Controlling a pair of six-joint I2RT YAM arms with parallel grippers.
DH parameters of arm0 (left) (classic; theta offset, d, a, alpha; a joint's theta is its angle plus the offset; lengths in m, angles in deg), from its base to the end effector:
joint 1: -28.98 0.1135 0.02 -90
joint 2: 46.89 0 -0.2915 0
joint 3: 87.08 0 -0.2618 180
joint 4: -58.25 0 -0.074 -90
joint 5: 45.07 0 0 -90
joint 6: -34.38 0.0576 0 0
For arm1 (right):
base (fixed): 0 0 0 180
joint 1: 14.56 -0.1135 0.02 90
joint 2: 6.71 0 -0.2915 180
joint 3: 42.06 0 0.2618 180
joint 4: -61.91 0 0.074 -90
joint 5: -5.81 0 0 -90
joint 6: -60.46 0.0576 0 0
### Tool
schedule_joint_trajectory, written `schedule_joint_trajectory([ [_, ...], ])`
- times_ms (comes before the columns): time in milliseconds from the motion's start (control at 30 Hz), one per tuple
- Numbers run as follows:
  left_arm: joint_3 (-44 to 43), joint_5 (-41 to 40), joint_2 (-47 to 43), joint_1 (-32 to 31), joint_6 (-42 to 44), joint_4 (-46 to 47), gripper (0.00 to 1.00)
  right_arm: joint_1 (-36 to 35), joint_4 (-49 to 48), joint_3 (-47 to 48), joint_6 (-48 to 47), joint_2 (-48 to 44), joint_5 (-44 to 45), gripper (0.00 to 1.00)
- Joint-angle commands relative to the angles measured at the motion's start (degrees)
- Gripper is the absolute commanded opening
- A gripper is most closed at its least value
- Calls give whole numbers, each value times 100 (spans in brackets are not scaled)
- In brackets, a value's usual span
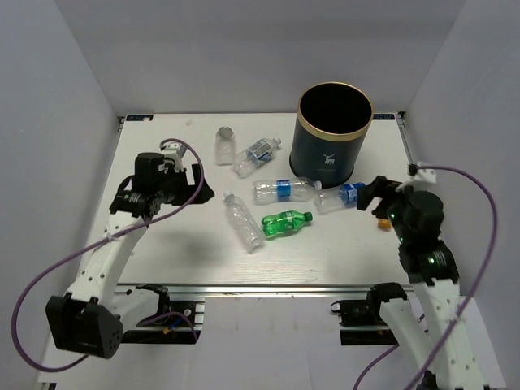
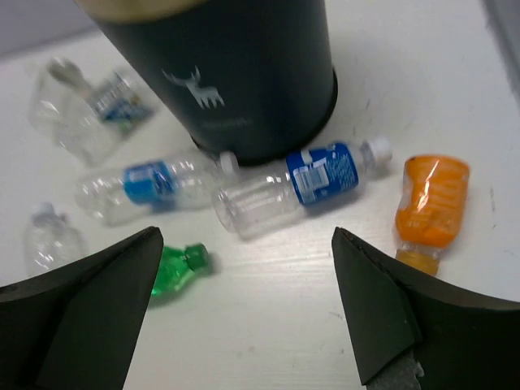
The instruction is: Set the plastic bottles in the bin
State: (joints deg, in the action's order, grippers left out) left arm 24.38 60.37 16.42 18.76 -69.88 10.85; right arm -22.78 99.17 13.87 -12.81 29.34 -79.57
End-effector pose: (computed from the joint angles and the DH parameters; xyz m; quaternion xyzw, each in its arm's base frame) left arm 0.2392 -0.0587 0.3109 0.0225 0.9072 -0.2052 0.3665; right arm 0.1550 0.0177 0.3348 0.0835 0.8012 0.0961 0.5847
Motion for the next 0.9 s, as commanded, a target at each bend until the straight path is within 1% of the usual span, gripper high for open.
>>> schedule_joint_trajectory([
  [0, -44, 1136, -433, -59, -411, -400, 100, 14, 473, 57, 243, -502, 425, 90],
  [33, -44, 1136, -433, -59, -411, -399, 100, 6, 490, -13, 252, -616, 312, 90],
  [67, -44, 1136, -433, -59, -463, -399, 100, 6, 482, -31, 260, -678, 442, 90],
  [167, -44, 1189, -381, -59, -463, -347, 100, 6, 508, -93, 146, -880, 417, 90],
  [200, -44, 1189, -381, -59, -516, -347, 100, 6, 447, -119, -37, -1011, 399, 90],
  [267, -44, 1190, -381, -59, -516, -347, 100, 14, 386, -163, -283, -1074, 31, 90],
  [333, -96, 1136, -311, -59, -516, -347, 98, 5, 280, -189, -626, -1136, -408, 70],
  [367, -96, 1076, -310, -59, -577, -399, 96, 6, 297, -163, -679, -1040, -653, 54],
  [400, -96, 1075, -215, -111, -630, -452, 93, -12, 410, -128, -750, -943, -743, 20],
  [433, -166, 1075, -135, -112, -683, -522, 80, 5, 499, 81, -820, -542, -831, 10],
  [467, -219, 1075, -82, -164, -744, -522, 73, -21, 682, 161, -838, -399, -831, 3],
  [500, -219, 840, 23, -165, -858, -635, 67, -64, 780, 206, -838, -293, -823, 1],
  [533, -350, 672, 76, -217, -920, -828, 61, -82, 772, 241, -769, -118, -744, 7],
  [567, -351, 523, 137, -296, -1034, -900, 55, -100, 772, 233, -750, -99, -717, 18],
  [600, -490, 312, 295, -297, -1113, -970, 52, -100, 772, 241, -681, -90, -700, 40],
  [633, -544, 241, 400, -384, -1183, -1031, 52, -117, 798, 241, -619, 6, -621, 46],
  [667, -597, 188, 532, -550, -1254, -1119, 57, -118, 824, 233, -584, 42, -551, 54],
  [700, -736, 13, 812, -656, -1411, -1181, 65, -118, 894, 259, -522, 164, -524, 65],
  [733, -807, -136, 945, -770, -1482, -1260, 73, -109, 956, 311, -452, 278, -498, 65],
  [767, -869, -390, 1086, -980, -1561, -1261, 87, -22, 974, 329, -399, 332, -297, 69],
  [833, -1097, -620, 1376, -1201, -1728, -1313, 91, -126, 1001, 364, -320, 499, -287, 74],
  [867, -1185, -769, 1682, -1306, -1807, -1313, 93, -118, 1000, 382, -320, 525, -304, 74],
])
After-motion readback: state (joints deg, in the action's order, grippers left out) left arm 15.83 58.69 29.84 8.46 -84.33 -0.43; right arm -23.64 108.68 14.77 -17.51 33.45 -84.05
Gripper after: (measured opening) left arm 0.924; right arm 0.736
